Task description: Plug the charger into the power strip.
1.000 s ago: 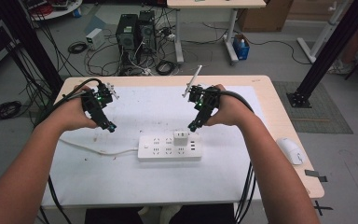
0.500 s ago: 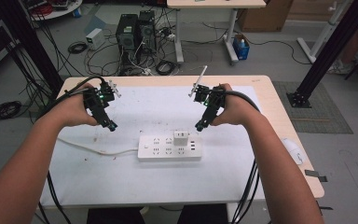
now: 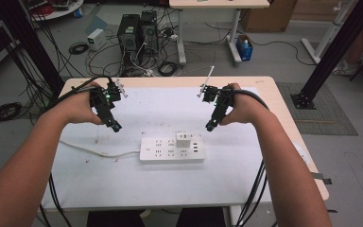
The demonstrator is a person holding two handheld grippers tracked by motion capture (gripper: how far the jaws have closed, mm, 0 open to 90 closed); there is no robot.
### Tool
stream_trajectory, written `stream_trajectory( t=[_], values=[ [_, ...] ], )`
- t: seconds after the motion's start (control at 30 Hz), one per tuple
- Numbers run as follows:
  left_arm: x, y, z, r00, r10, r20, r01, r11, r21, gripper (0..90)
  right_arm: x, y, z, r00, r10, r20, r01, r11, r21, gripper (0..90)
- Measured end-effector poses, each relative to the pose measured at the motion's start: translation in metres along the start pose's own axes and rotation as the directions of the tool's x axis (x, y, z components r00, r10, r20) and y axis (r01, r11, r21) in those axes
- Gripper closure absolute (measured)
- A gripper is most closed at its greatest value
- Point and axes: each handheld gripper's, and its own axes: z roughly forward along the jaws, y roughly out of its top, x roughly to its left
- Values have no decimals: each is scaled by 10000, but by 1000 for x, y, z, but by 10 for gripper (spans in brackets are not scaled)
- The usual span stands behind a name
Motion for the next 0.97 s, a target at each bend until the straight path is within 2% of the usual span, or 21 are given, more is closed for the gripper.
stream_trajectory(
  t=[0.2,0.4,0.63,0.97],
  values=[
    [1,13,-9,9997,243,102,-246,9993,289,18,-7,-4,-6,10000,25,76,-26,9997,233,11],
    [1,20,-14,9991,394,154,-400,9983,422,18,-11,-7,-9,9999,-18,127,15,9997,248,11],
    [2,22,-12,9990,422,165,-430,9976,533,18,-12,-11,-13,9997,196,178,-200,9995,263,11],
    [3,20,-10,9993,366,123,-372,9980,514,18,-11,-9,-13,9996,252,122,-256,9991,331,11]
  ],
)
